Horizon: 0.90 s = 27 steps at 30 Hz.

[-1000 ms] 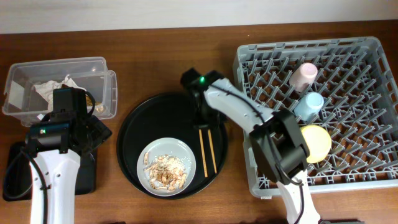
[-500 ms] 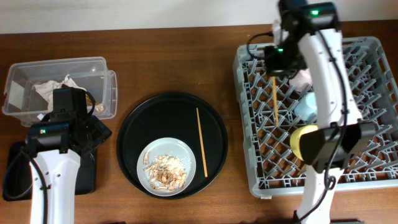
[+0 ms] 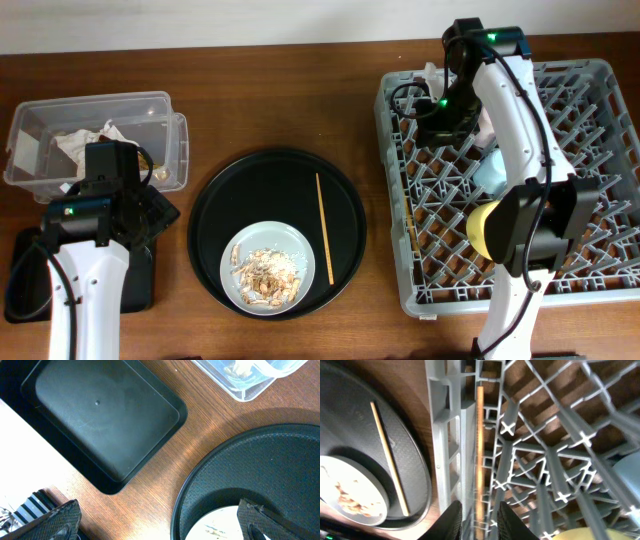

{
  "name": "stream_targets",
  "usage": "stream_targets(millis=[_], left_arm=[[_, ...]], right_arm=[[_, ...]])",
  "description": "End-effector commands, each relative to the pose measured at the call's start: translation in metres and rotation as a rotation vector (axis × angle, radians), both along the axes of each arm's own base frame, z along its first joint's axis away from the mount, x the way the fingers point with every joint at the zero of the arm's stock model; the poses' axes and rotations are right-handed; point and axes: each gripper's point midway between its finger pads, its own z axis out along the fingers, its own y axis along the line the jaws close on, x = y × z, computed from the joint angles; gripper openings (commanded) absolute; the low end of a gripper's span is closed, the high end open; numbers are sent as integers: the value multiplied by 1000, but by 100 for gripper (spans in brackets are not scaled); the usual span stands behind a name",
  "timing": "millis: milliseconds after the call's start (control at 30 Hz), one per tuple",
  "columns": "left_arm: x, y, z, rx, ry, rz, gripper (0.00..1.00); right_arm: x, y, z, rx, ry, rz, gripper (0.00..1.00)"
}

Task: Sort waste into correct bins and load items into the dishwasher rack
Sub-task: 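Lift the chopsticks with the right gripper and insert them into the rack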

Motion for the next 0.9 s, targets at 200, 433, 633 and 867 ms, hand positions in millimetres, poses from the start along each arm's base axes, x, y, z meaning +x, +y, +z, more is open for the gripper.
stream_targets(millis=[200,433,633,867], left_arm=[[0,1,1,-2,-11,17,99],[0,1,1,-3,-11,17,99],[0,1,1,-2,-11,17,99],[0,1,1,-3,-11,17,99]], right_arm=[[-32,79,39,130,4,83,58],[-38,138,-14,-82,-43,93,55],[-54,172,-86,-217,-115,22,47],[-87,184,-132,-220,-86,72,46]])
